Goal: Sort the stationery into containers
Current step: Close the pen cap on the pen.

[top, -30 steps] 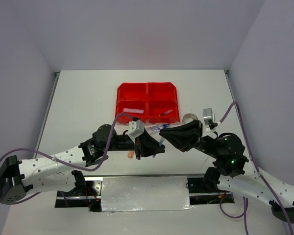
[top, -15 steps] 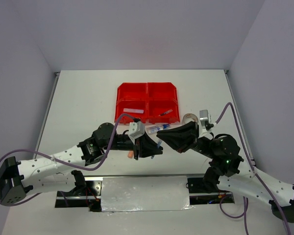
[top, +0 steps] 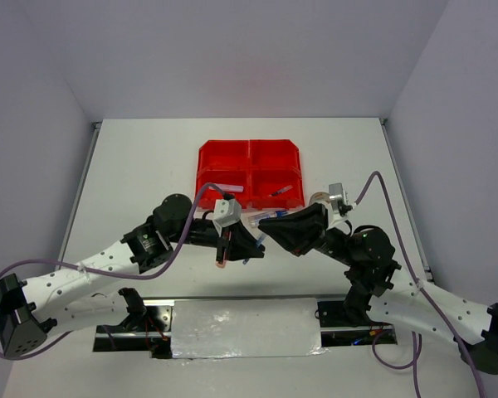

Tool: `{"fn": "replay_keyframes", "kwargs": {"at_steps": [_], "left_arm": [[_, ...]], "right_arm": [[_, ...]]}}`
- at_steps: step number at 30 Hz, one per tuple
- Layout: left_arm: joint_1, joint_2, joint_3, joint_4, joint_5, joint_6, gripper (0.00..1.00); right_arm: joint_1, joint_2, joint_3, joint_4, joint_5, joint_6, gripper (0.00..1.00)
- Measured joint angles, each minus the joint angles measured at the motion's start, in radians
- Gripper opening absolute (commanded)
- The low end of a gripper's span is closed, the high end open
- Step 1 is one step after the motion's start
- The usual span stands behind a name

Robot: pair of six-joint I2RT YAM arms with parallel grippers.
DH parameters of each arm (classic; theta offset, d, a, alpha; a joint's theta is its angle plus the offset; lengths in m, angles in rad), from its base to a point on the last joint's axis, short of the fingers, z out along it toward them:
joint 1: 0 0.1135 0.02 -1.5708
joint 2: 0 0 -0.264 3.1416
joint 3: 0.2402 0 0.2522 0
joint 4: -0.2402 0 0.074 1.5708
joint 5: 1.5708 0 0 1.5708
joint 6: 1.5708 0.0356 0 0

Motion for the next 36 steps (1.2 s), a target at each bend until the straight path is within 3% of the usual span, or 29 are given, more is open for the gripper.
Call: {"fn": "replay_keyframes", "kwargs": {"at_steps": [10,14,20,25,28,31,36], "left_arm": [[0.076,-0.045,0.0,-0.011,0.064,-0.052,0.0],[0.088,-0.045,-0.014,0.066,0.095,-0.092,0.0],[0.058,-0.057,-0.13,0.286,0.057,-0.129,0.0],[-0.011,-0.076,-0.174,0.351,-0.027,-0.119,0.0],[-0.058,-0.076,-0.187,0.377,-0.056,-0.101,0.0],[-0.086,-0.076,-0.222,0.413,-0.071,-0.102,0.0],[-0.091,-0.076,-0.265,0.425,-0.148,-0.106,0.0]], "right_arm": [[-0.01,0.04,-0.034,0.133,0.018,0.039,0.0],[-0.01,0.031,0.001,0.108,0.028,0.059,0.12],[0.005,-0.02,0.103,-0.168,0.067,0.097,0.23],[0.017,-0.021,0.188,-0.341,0.096,0.095,0.55],[0.018,-0.021,0.221,-0.388,0.12,0.083,0.66],[0.018,-0.022,0.245,-0.421,0.151,0.068,0.72],[0.018,-0.045,0.251,-0.423,0.126,0.035,0.72]]}}
